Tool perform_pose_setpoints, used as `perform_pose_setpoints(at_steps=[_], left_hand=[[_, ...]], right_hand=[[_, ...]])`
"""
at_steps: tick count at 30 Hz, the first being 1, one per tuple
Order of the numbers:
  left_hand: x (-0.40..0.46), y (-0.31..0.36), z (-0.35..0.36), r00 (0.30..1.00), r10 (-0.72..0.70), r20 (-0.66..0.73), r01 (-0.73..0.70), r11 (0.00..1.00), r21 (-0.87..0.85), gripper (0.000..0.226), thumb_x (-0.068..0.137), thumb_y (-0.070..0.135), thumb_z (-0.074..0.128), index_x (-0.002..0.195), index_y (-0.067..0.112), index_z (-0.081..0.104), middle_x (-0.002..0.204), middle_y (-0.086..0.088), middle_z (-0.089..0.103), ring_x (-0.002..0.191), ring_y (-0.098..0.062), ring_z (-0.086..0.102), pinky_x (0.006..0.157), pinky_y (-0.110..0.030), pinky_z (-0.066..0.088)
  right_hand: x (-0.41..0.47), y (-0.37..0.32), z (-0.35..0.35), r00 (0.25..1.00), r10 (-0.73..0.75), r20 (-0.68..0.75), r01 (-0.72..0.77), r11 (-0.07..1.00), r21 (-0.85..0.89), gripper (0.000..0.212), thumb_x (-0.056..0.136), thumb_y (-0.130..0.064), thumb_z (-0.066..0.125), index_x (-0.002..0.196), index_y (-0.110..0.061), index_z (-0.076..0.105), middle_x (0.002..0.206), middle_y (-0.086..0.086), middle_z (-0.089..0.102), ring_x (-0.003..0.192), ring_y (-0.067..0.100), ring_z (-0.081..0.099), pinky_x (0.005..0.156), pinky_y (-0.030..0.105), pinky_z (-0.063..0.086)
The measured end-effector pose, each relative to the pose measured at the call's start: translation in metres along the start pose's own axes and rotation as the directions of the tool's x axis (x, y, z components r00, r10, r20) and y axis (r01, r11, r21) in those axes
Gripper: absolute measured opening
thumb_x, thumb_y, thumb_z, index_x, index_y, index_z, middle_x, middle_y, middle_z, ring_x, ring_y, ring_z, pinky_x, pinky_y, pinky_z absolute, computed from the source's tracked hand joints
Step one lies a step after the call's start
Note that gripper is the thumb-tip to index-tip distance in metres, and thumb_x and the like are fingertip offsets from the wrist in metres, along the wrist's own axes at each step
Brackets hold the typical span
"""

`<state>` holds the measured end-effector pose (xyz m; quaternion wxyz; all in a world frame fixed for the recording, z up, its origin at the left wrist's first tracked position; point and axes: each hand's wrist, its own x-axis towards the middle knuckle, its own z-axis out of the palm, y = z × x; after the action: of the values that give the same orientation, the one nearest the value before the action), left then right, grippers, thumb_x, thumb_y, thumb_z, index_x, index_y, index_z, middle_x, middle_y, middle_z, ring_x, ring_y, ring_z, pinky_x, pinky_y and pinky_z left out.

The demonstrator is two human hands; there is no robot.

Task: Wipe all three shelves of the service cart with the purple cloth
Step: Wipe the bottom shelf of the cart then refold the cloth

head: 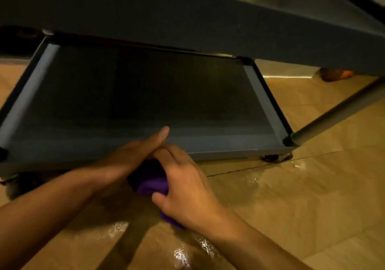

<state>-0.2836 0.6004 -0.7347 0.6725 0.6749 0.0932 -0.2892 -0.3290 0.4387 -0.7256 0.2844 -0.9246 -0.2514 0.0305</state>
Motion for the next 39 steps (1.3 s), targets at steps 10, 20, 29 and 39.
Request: perform_pose_setpoints(at_steps=[10, 20, 29, 39], left_hand=[[-0.060, 0.052, 0.100, 0.979, 0.001, 0.203, 0.035, 0.984, -0.172, 0.080, 0.051, 0.065, 0.089, 0.109, 0.012, 0.075, 0.108, -0.014, 0.077, 0.105, -0.032, 0.072, 0.096, -0.048, 0.056], [-0.225, 0.291, 0.256, 0.922, 0.070, 0.381, -0.150, 0.971, 0.187, 0.024, 0.091, 0.052, 0.058, 0.109, 0.042, 0.071, 0.106, 0.007, 0.077, 0.095, -0.010, 0.073, 0.072, -0.017, 0.055], [-0.359, 0.518, 0.345, 0.769, 0.162, 0.619, -0.592, 0.546, 0.592, 0.032, 0.099, 0.054, 0.044, 0.109, 0.033, 0.066, 0.097, 0.007, 0.074, 0.093, -0.017, 0.068, 0.087, -0.042, 0.052], [-0.440, 0.701, 0.447, 0.509, 0.446, 0.737, -0.851, 0.389, 0.353, 0.034, 0.102, 0.045, 0.047, 0.091, 0.018, 0.065, 0.078, 0.004, 0.067, 0.074, -0.016, 0.064, 0.070, -0.036, 0.050]], right_hand=[[-0.073, -0.007, -0.139, 0.947, 0.319, 0.043, -0.322, 0.940, 0.117, 0.094, 0.067, -0.025, 0.083, 0.150, -0.027, 0.038, 0.160, -0.004, 0.029, 0.146, 0.015, 0.036, 0.117, 0.031, 0.036], [-0.205, -0.133, -0.436, 0.644, 0.765, -0.017, -0.599, 0.518, 0.610, 0.056, 0.067, -0.039, 0.093, 0.111, -0.029, 0.060, 0.104, -0.012, 0.070, 0.096, 0.011, 0.069, 0.089, 0.038, 0.059], [-0.255, -0.264, -0.622, 0.458, 0.828, -0.324, -0.470, 0.535, 0.702, 0.023, 0.079, -0.017, 0.082, 0.082, -0.019, 0.059, 0.085, 0.003, 0.059, 0.080, 0.023, 0.059, 0.079, 0.055, 0.050], [-0.292, -0.281, -0.820, 0.501, 0.744, -0.442, -0.141, 0.574, 0.807, 0.044, 0.070, -0.036, 0.089, 0.107, -0.032, 0.065, 0.112, -0.008, 0.070, 0.104, 0.010, 0.067, 0.086, 0.026, 0.054]])
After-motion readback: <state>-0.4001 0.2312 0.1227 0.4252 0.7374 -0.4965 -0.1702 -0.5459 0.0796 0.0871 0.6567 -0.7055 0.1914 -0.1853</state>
